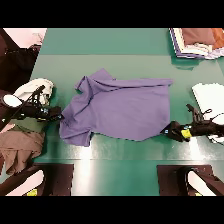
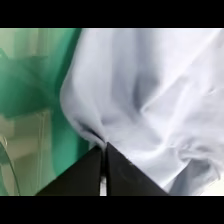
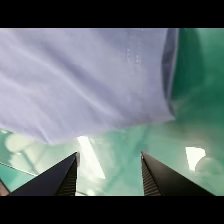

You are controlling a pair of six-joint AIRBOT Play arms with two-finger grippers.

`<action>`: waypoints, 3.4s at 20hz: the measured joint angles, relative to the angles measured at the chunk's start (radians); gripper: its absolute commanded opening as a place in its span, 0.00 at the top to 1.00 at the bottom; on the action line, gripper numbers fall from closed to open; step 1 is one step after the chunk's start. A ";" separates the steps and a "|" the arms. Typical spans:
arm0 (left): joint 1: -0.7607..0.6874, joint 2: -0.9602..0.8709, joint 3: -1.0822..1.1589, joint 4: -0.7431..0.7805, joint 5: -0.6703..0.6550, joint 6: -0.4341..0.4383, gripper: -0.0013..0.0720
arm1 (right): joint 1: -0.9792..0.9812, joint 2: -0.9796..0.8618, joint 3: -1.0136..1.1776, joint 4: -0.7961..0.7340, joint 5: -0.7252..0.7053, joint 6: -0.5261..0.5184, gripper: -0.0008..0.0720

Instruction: Fold the shirts.

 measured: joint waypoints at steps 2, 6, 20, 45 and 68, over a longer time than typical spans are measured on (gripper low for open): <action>0.000 0.000 0.011 0.000 -0.004 0.000 0.95 | 0.043 0.001 -0.028 0.027 -0.060 0.008 0.38; 0.000 0.000 0.021 0.000 -0.006 0.002 0.95 | 0.133 0.002 -0.050 0.056 -0.166 0.035 0.51; 0.000 0.209 0.316 0.005 -0.051 0.000 0.95 | 0.133 0.003 0.336 0.053 -0.146 0.048 0.97; 0.000 0.280 1.123 -0.123 -0.179 -0.090 0.95 | -0.190 0.073 1.318 -0.098 0.247 0.025 0.97; -0.144 -0.451 0.703 -0.137 0.287 0.193 0.95 | -0.011 -0.727 1.258 -0.247 -0.027 0.016 0.97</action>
